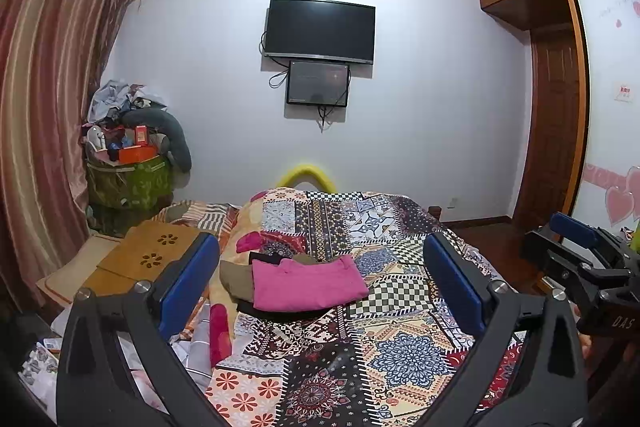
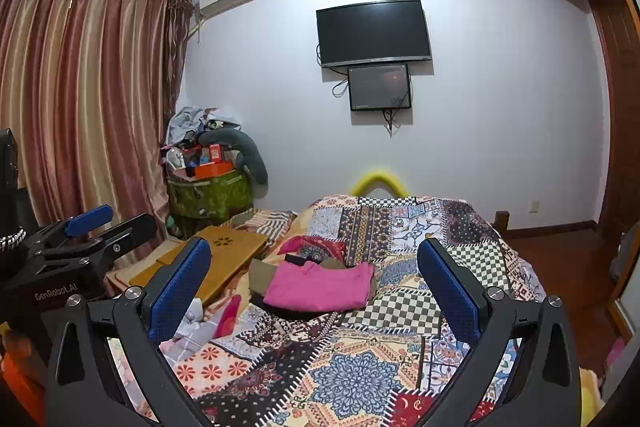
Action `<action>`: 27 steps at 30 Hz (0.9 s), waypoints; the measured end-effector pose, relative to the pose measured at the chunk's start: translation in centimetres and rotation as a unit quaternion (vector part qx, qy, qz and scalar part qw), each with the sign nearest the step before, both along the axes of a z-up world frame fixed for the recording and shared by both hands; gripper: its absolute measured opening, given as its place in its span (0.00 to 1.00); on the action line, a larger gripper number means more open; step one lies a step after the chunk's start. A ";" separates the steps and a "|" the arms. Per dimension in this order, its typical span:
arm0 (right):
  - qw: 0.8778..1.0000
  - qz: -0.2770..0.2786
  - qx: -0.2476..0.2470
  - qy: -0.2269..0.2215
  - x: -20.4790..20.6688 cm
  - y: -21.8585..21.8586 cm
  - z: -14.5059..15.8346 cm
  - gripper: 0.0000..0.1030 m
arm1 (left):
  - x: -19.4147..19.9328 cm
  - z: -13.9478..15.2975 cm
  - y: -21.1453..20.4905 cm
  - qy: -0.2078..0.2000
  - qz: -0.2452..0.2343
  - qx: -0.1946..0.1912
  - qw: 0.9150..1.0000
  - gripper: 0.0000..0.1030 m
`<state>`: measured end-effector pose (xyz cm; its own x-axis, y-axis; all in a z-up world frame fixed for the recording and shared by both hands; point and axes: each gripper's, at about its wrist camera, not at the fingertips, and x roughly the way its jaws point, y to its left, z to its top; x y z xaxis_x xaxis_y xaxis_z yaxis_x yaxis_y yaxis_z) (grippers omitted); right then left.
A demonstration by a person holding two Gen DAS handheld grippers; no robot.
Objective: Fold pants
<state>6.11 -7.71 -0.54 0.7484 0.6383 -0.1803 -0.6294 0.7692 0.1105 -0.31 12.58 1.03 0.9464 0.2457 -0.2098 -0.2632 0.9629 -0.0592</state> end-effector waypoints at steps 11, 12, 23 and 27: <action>1.000 0.000 0.000 0.000 0.0 0.0 0.0 1.00 | 0.0 -0.1 -0.3 0.002 -0.005 0.002 1.000 1.00; 1.000 0.000 0.000 0.000 0.0 0.0 0.0 1.00 | 0.0 -0.1 -0.4 0.002 -0.006 0.002 1.000 1.00; 1.000 -0.005 -0.001 0.000 -0.1 -0.1 0.1 1.00 | 0.1 -0.1 0.2 0.005 -0.020 -0.014 1.000 1.00; 1.000 -0.006 -0.001 0.000 -0.1 0.0 0.1 1.00 | 0.3 -0.3 0.3 0.009 -0.022 -0.019 1.000 1.00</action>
